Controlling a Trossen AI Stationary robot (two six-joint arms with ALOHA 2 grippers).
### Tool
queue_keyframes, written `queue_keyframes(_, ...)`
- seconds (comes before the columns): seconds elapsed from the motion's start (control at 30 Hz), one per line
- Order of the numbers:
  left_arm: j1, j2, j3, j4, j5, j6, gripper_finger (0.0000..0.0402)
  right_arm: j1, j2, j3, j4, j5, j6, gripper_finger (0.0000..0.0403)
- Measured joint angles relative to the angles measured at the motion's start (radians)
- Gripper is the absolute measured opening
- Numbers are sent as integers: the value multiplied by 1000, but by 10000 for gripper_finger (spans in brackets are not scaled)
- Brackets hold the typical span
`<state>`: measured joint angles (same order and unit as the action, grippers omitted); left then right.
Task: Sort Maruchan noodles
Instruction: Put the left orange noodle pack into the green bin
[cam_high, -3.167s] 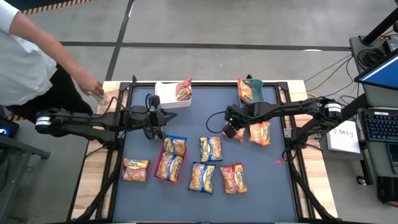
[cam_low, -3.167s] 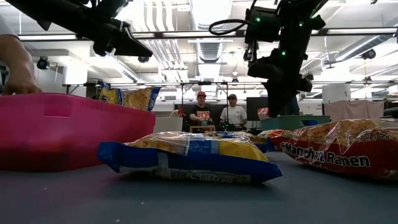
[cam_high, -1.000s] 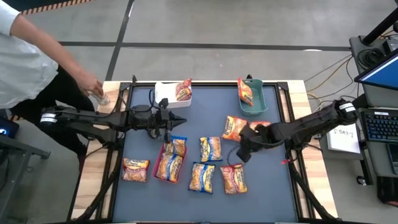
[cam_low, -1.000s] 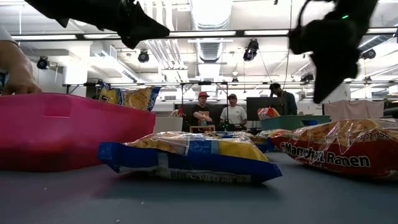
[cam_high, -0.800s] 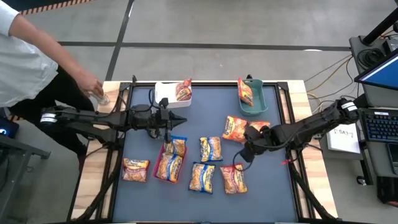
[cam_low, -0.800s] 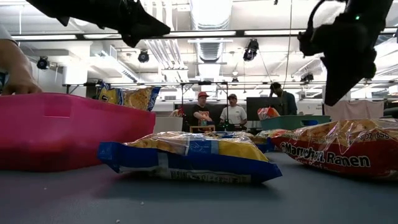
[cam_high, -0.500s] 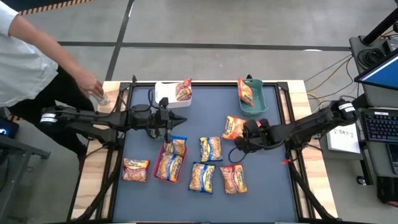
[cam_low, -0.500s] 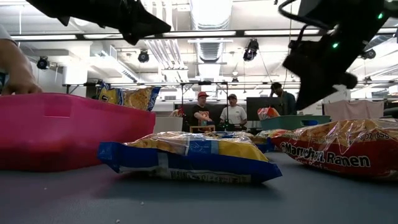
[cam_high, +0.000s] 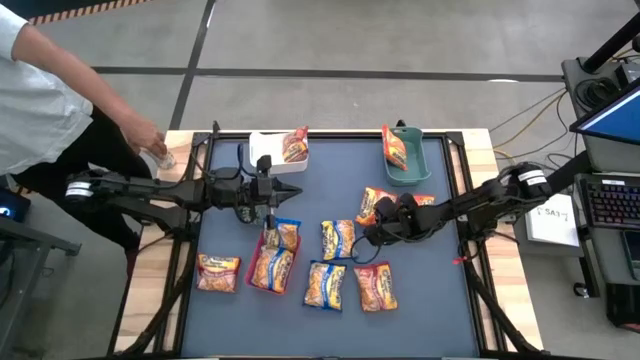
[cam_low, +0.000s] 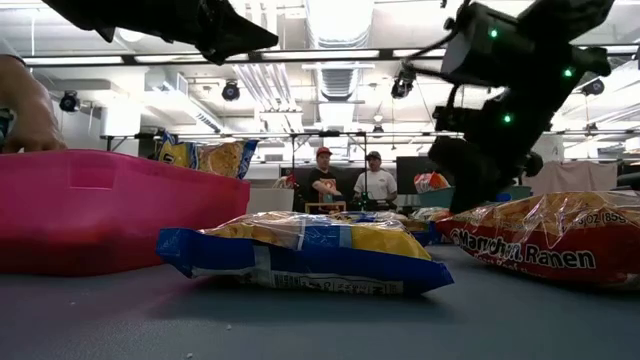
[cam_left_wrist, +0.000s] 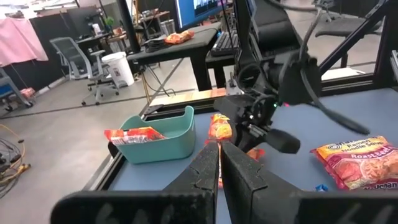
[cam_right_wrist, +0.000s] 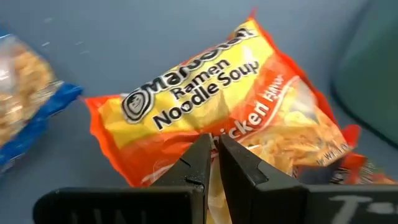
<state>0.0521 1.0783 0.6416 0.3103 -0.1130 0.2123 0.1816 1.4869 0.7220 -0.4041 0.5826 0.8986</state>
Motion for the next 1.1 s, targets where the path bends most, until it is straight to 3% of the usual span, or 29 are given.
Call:
queue_keyframes(0.23,0,94,3,53,4,-23,0,74,-47,67,-19,-226,-28,27)
queue_keyframes(0.43,0,233,80,56,115,-27,0,87,-179,105,-145,-267,5,27)
queue_keyframes(0.67,-1,431,191,55,220,-28,0,96,-321,36,-258,-261,78,27)
queue_keyframes(0.87,-6,605,297,57,232,-53,0,96,-412,-100,-182,-246,140,27)
queue_keyframes(1.1,-8,733,384,58,283,-35,0,95,-465,-241,45,-241,165,27)
